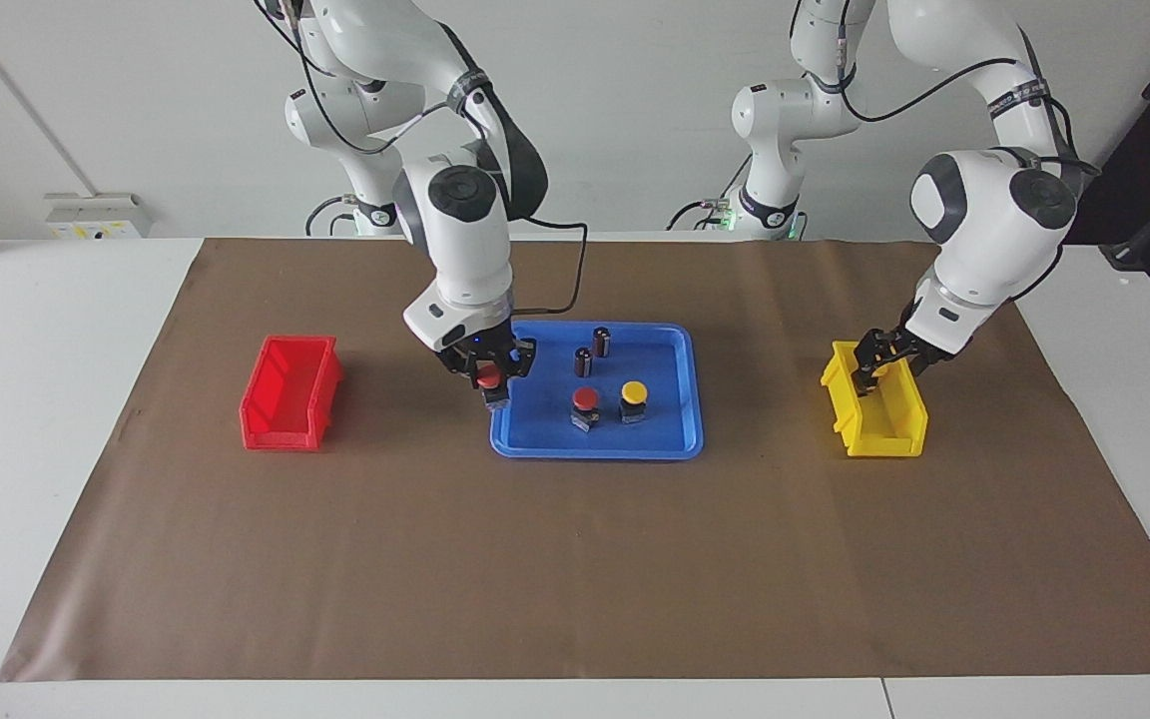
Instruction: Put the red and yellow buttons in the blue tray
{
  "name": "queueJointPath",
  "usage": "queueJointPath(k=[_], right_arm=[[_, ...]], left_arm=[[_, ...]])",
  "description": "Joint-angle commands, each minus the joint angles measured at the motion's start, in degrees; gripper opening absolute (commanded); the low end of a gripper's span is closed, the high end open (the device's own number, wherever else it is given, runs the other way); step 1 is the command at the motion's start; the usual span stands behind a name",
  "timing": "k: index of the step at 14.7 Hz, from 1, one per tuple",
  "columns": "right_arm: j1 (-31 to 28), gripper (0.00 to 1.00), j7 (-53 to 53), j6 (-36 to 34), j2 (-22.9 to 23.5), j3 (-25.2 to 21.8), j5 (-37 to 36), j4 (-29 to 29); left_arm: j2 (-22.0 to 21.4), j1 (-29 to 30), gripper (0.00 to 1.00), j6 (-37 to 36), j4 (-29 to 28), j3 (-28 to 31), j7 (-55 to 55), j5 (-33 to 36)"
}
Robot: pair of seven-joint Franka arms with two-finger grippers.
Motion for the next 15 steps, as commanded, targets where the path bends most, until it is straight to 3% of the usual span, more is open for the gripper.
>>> queueJointPath(k=[1, 4, 5, 7, 10, 11, 13, 14, 15], right_arm=[[0.6, 0.26, 0.7, 0.9, 2.7, -0.5, 0.6, 1.8], [2.1, 0.28, 1.6, 2.5, 3.7, -0.6, 0.6, 0.9], [2.1, 0.34, 1.6, 3.9, 3.5, -0.6, 0.6, -0.4], [1.6, 0.99, 1.5, 2.2, 3.5, -0.6, -0.1, 0.9], [-1.0, 1.00, 1.4, -9.1, 3.7, -1.1, -2.0, 11.3], [-3.5, 1.00, 1.0, -12.3, 3.4, -1.0, -2.2, 14.2], [-7.9, 1.00, -1.0, -18.9, -0.3, -1.0, -2.2, 17.5], [-10.1, 1.00, -3.3, -21.5, -2.7, -1.1, -2.1, 17.8], [-12.0, 1.00, -5.8, -24.4, -5.2, -1.1, -2.0, 18.0]], left_arm=[[-2.2, 2.3, 0.72, 3.0, -4.1, -0.4, 3.5, -0.7], [-2.2, 2.3, 0.72, 7.5, -7.9, -0.4, 3.6, -0.7], [-2.3, 2.4, 0.71, 7.8, -8.7, -0.4, 3.6, -0.7], [-2.4, 2.4, 0.71, 8.0, -9.5, -0.4, 3.5, -0.7], [-3.1, 2.3, 0.71, 7.9, -11.4, -0.4, 3.5, -0.7], [-3.4, 2.4, 0.65, 8.0, -12.0, -0.4, 3.5, -0.7], [-3.4, 2.3, 0.11, 7.9, -12.2, -0.4, 3.4, -0.7], [-3.4, 2.3, 0.02, 7.9, -12.0, -0.4, 3.2, -0.7], [-3.1, 2.3, 0.01, 7.7, -11.5, -0.4, 2.8, -0.7]])
